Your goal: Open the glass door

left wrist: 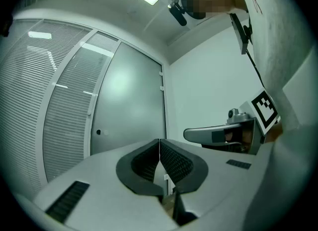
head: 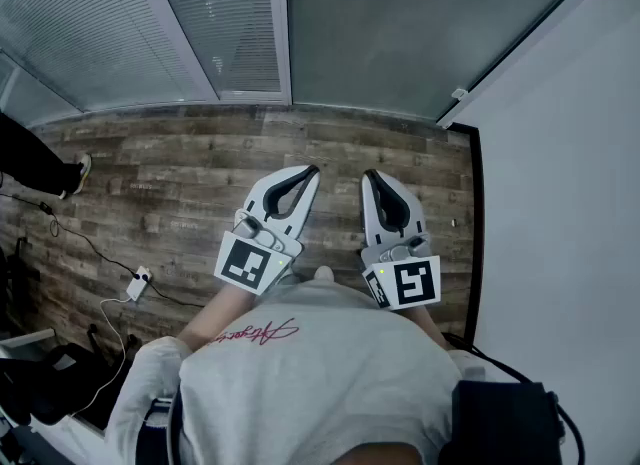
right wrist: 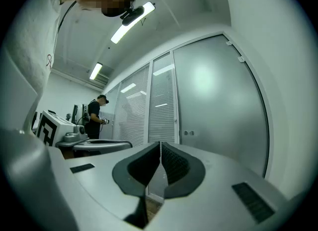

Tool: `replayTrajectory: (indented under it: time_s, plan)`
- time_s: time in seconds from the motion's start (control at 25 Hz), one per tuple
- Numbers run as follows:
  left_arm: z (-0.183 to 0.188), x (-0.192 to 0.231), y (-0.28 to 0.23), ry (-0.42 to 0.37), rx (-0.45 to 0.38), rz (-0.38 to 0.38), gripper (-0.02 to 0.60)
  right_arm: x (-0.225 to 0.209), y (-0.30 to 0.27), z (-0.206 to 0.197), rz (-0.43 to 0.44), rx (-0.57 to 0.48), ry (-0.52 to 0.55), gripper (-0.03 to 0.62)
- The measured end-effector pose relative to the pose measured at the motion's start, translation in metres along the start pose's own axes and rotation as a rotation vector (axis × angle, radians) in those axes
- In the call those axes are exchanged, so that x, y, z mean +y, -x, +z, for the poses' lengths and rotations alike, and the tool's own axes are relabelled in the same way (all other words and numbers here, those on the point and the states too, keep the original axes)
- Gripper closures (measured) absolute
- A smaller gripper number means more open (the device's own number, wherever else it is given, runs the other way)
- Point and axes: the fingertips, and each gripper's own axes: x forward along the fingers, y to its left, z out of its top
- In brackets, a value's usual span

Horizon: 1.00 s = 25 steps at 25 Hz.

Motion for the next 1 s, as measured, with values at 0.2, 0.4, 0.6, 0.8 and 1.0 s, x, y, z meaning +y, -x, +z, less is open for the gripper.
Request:
replayTrajectory:
  time_s: [0.2,0.4,0.6,0.8,1.0]
  plan:
    - [-0.002,-0.002,0.001,0.014,0.010,0.001,0.565,0.003,0.001,0.001,0.006,-0.001,-0.003,0.568]
    - [-0.001,0.000,0.002,0.012,0.009,0.012,0.565,0.004,0.001,0.000,0.012,0.001,-0.006,0.569]
    - [0.000,-0.003,0.003,0.016,0.011,0.010,0.564,0.004,0.003,0.004,0.014,-0.009,-0.004,0.568]
    - [0.001,-0.012,0.003,0.012,0.007,0.021,0.565,0.002,0.012,0.006,0.019,-0.032,0.009,0.568]
    - [0.001,-0.027,0.002,-0.007,0.001,0.036,0.563,-0.007,0.027,0.004,0.026,-0.038,-0.004,0.568]
